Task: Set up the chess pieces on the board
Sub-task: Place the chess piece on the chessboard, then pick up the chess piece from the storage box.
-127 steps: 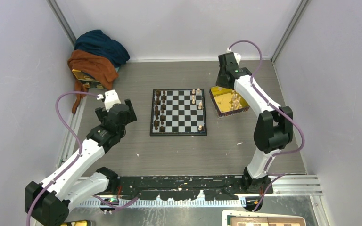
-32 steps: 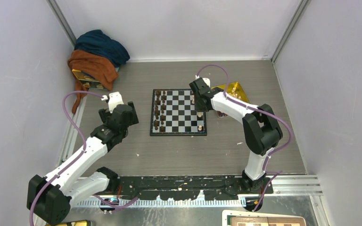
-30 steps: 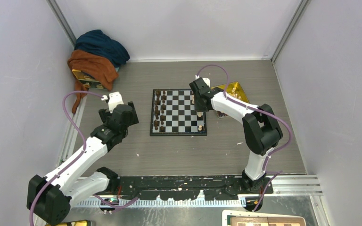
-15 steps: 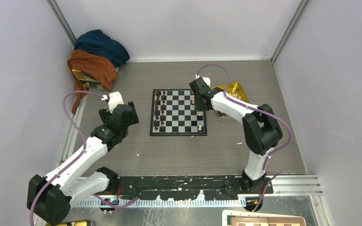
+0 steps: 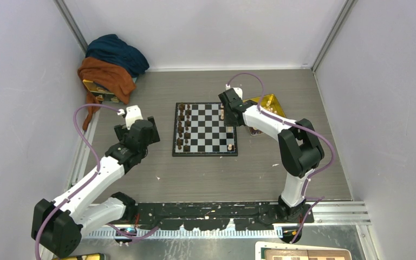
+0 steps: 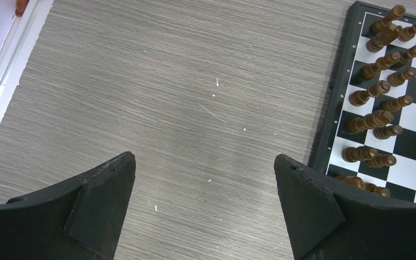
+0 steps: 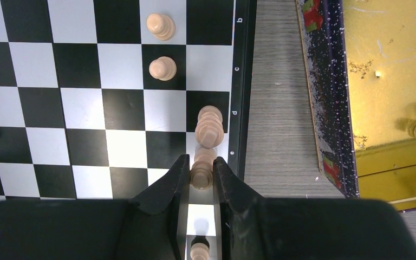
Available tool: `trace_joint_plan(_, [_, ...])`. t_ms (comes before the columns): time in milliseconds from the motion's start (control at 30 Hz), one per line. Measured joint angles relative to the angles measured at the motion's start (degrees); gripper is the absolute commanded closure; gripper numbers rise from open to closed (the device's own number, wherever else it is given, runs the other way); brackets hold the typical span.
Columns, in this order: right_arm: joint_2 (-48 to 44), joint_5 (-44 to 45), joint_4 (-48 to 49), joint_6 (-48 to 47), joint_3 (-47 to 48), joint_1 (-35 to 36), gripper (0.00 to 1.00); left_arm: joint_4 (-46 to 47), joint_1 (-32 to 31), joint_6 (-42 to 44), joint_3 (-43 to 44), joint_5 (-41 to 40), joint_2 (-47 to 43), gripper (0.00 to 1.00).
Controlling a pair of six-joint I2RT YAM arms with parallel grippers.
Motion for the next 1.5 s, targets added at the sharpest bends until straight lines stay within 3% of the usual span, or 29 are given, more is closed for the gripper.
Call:
trace_joint_plan(267, [0.02,-0.02,0.13,0.07,0.00,-0.17,0.97,0.07,0.00,0.11,0.00,0.04,0.17,0.00])
trace_joint_plan(467, [0.02,-0.04,0.11,0.11,0.00,-0.17,0.77,0.24,0.00,0.11,0.00,0.28,0.17,0.00])
trace_joint_plan(667, [0.02,-0.09,0.09,0.07,0.00,-0.17,0.66,0.44,0.00,0.07,0.00,0.37,0.17,0.00])
trace_joint_plan(1167, [-0.48,-0.13,-0.76,-0.09,-0.20,-0.17,0.65,0.37,-0.02,-0.17,0.00,0.42,-0.26,0.00])
trace_joint_plan(1500, [-6.16,0.52,-5.38,-1.51,4.07,-0.31,0.65,0.35,-0.02,-0.57,0.00,0.39,-0.72,0.00])
